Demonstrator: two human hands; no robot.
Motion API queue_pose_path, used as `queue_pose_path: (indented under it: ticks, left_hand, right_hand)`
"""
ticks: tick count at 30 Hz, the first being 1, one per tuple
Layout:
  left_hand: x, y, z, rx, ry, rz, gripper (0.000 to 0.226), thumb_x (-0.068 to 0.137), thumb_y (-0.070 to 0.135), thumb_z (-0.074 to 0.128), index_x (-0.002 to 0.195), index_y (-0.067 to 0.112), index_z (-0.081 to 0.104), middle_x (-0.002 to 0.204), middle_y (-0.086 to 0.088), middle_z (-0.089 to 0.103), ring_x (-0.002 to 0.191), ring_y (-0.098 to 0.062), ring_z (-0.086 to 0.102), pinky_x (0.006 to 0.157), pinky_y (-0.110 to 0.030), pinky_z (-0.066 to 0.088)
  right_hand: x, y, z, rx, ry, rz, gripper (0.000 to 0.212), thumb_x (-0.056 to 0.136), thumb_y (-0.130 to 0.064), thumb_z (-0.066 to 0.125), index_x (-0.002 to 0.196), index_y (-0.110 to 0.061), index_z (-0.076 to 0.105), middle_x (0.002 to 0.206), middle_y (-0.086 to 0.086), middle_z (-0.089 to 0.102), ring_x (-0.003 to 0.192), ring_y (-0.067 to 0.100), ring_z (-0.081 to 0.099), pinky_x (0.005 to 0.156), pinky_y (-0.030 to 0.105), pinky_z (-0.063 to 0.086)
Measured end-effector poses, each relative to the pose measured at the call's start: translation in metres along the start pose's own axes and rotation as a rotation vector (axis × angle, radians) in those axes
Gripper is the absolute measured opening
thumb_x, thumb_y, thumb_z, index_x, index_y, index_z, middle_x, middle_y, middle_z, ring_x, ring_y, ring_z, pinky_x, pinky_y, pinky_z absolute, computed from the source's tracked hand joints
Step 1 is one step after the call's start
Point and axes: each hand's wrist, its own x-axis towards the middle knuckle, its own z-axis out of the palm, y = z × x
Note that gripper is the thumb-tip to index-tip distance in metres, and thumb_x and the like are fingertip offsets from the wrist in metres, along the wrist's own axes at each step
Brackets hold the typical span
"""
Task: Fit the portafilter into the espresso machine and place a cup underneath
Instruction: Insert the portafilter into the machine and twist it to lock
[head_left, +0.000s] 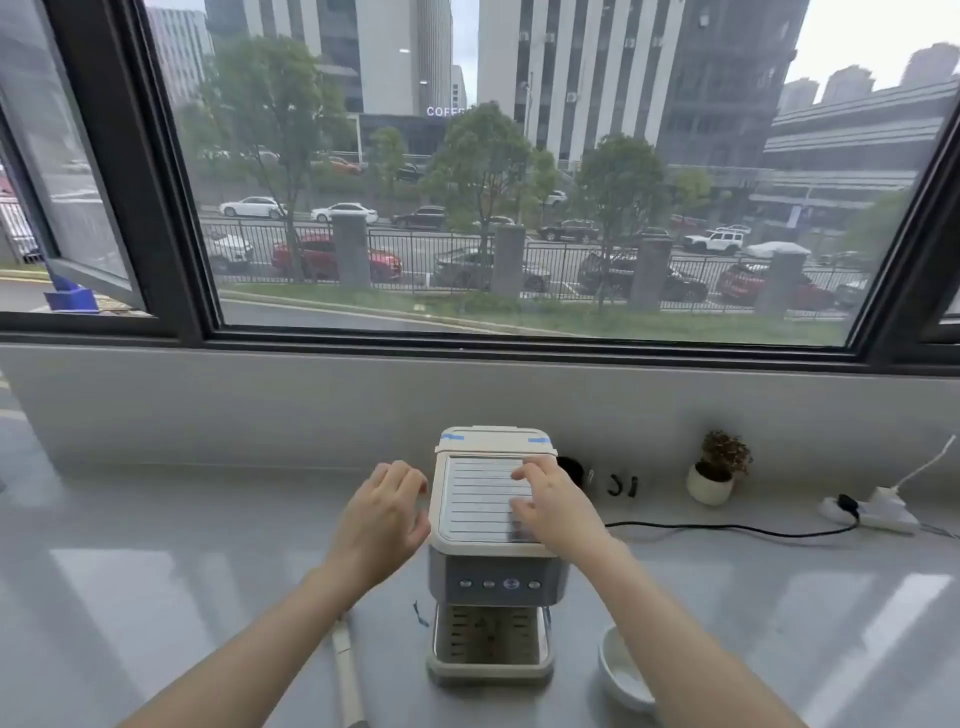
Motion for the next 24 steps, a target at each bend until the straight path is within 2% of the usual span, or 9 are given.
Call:
queue_pose_path:
  ticks: [3,7,12,19,22,24]
  left_hand:
    - [-0.030,-0.008,0.023,-0.001,-0.108,-0.185,0.014,0.074,0.018,0.064,0.079,0.016,0.051,0.079,0.001,0.054,0.071,-0.018,0.051,0.049,-0.022,0.038]
    - [-0.077,-0.024,0.061,0.000,-0.308,-0.433,0.009,0.083,0.025,0.054,0.086,0.019,0.049,0.085,0.004,0.049,0.079,-0.017,0.048,0.058,-0.026,0.045]
    - [-0.120,-0.032,0.089,0.007,-0.451,-0.544,0.013,0.083,0.021,0.055,0.093,0.013,0.053,0.095,-0.002,0.057,0.087,-0.022,0.050,0.058,-0.030,0.038]
    - [-0.168,-0.031,0.115,0.012,-0.692,-0.722,0.016,0.086,0.019,0.048,0.102,0.014,0.049,0.107,-0.001,0.052,0.091,-0.019,0.047,0.060,-0.028,0.038]
    - [-0.179,-0.030,0.120,-0.024,-0.720,-0.796,0.011,0.086,0.018,0.049,0.096,0.015,0.046,0.108,-0.004,0.051,0.088,-0.019,0.040,0.062,-0.029,0.038]
    - [-0.182,-0.030,0.124,-0.055,-0.693,-0.856,0.018,0.085,0.018,0.052,0.102,0.012,0.051,0.109,-0.007,0.049,0.089,-0.022,0.042,0.064,-0.032,0.039]
  right_hand:
    - [0.001,0.003,0.013,-0.002,-0.001,0.028,0.034,0.095,-0.027,0.047,0.127,-0.015,0.052,0.141,-0.002,0.044,0.125,0.019,0.045,0.097,0.034,0.044]
    - [0.007,0.004,0.026,-0.013,0.023,0.057,0.032,0.098,-0.029,0.041,0.126,-0.020,0.051,0.138,-0.005,0.049,0.123,0.017,0.045,0.096,0.031,0.042]
    - [0.009,0.000,0.029,-0.107,0.037,0.031,0.039,0.101,-0.032,0.032,0.138,-0.025,0.043,0.150,-0.007,0.037,0.134,0.016,0.036,0.107,0.031,0.030]
    - [0.011,0.006,0.038,-0.119,0.051,0.009,0.040,0.101,-0.030,0.030,0.139,-0.025,0.041,0.152,-0.006,0.034,0.138,0.013,0.029,0.114,0.030,0.020]
    - [0.013,0.009,0.041,-0.102,0.063,0.020,0.039,0.100,-0.032,0.032,0.137,-0.026,0.043,0.151,-0.008,0.036,0.137,0.012,0.031,0.113,0.030,0.022]
    - [0.014,0.010,0.042,-0.098,0.066,0.027,0.039,0.099,-0.033,0.032,0.136,-0.028,0.043,0.150,-0.009,0.036,0.136,0.012,0.032,0.113,0.030,0.022]
